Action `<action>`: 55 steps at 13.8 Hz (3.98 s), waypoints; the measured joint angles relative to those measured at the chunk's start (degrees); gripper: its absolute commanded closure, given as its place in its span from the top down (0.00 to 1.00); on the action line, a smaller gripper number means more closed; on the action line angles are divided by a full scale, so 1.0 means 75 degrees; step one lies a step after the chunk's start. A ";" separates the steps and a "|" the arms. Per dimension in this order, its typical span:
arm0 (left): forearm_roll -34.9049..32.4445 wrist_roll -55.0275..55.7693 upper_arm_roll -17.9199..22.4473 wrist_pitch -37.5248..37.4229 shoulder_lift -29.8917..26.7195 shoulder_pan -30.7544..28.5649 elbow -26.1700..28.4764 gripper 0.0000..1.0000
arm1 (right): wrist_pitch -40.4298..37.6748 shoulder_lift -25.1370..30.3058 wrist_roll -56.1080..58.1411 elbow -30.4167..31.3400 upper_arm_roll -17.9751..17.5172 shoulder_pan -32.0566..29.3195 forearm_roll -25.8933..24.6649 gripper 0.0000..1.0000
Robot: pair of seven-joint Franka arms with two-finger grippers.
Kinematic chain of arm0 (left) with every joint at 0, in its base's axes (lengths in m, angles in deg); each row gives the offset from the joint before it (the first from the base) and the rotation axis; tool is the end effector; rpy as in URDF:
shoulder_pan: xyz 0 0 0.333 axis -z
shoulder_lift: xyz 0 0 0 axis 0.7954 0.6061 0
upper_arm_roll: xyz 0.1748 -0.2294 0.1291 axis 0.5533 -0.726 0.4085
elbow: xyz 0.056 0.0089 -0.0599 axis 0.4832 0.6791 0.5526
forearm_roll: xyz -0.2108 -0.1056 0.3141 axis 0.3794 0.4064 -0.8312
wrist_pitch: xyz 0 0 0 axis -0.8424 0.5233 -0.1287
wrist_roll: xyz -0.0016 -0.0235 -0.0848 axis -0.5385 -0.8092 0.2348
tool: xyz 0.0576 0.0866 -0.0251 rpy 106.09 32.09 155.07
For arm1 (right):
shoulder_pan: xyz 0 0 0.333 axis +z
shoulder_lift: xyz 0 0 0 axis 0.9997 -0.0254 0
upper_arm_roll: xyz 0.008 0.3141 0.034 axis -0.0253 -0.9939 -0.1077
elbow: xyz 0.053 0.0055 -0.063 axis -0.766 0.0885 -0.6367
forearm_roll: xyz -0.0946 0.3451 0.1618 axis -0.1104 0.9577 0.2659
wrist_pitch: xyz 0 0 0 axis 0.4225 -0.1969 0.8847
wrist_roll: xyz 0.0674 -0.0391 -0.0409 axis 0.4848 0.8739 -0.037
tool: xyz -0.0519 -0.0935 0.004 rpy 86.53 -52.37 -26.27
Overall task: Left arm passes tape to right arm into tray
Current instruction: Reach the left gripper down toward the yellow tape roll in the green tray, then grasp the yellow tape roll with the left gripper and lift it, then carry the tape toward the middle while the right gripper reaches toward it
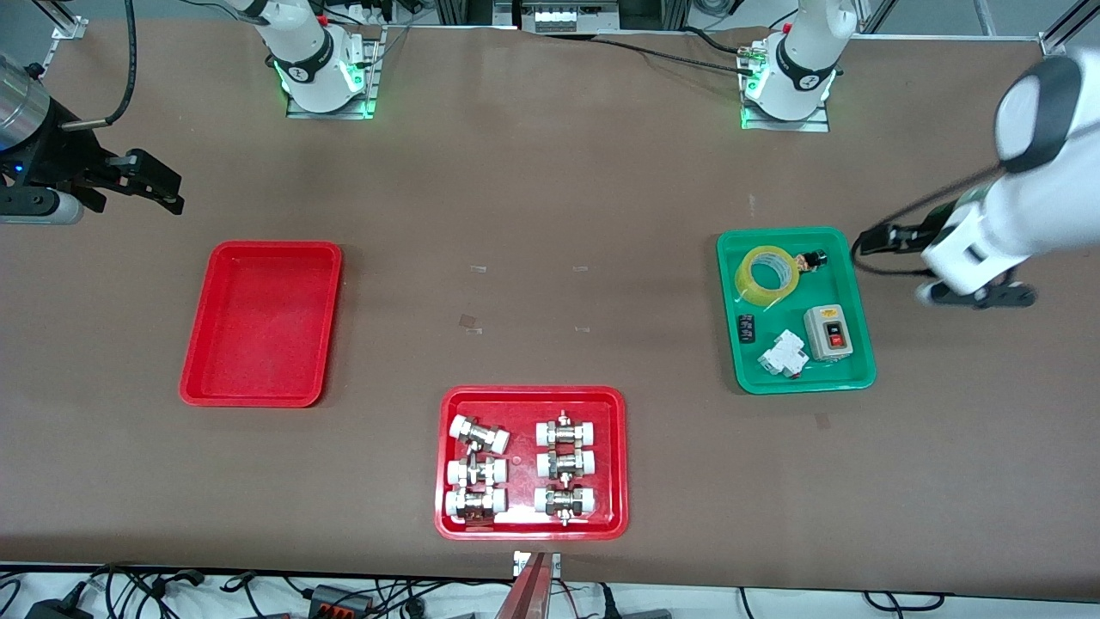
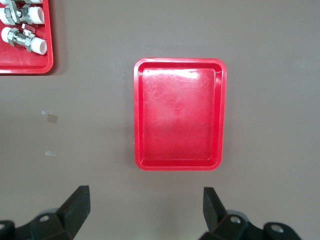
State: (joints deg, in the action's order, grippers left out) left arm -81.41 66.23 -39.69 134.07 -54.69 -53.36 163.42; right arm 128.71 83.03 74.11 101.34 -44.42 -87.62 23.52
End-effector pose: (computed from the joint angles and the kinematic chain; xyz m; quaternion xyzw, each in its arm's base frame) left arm 0.5798 -0.0193 0.4453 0.9862 0.0020 -0.1648 0.0123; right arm 0.5554 0.0500 0.6226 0.9999 -0.0044 -0.0038 0.0150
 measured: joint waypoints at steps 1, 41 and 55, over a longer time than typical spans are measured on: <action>0.0005 0.0000 -0.0005 -0.0081 0.0350 0.0007 0.0000 1.00 | 0.0000 0.0000 0.0000 0.0000 0.0000 0.0000 0.0000 1.00; 0.0295 0.1297 -0.0838 0.0940 0.0537 0.0416 0.0257 0.01 | -0.0004 -0.0003 -0.0001 0.0003 -0.0010 0.0000 0.0000 1.00; 0.2185 0.4195 -0.2124 0.3810 0.2997 0.2303 -0.2850 0.05 | -0.0522 -0.1011 0.0727 0.0164 0.0014 -0.0010 0.2842 1.00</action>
State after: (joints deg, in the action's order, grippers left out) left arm -65.02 97.69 -55.62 162.65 -32.22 -36.08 142.05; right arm 124.80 75.45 79.56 102.57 -44.32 -87.70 44.83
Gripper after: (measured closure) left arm 0.789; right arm 0.000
